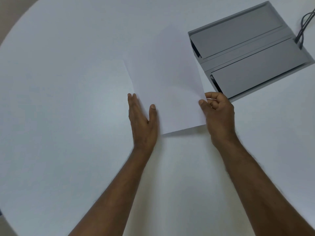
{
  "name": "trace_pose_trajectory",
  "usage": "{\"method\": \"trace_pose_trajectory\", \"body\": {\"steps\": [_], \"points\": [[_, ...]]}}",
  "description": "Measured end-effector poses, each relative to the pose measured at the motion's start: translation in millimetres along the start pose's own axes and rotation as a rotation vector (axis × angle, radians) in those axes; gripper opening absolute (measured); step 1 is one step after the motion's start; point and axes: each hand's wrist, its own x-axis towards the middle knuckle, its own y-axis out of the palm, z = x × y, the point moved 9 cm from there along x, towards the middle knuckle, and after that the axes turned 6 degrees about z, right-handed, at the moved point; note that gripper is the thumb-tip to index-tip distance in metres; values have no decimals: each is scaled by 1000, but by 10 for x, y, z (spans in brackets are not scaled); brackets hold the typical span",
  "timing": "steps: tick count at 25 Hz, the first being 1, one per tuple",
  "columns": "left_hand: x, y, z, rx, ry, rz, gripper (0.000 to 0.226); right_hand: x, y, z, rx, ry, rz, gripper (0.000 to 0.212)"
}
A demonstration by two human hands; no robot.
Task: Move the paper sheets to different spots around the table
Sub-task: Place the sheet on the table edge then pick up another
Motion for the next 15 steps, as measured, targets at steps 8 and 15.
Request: {"method": "trace_pose_trajectory", "body": {"steps": [8, 15], "points": [[300, -1119, 336, -294, -209, 48, 26, -937, 591, -118, 324, 146, -44, 16], [597, -2337, 637, -123, -264, 224, 25, -1887, 1846, -269, 527, 289, -8, 21]]}}
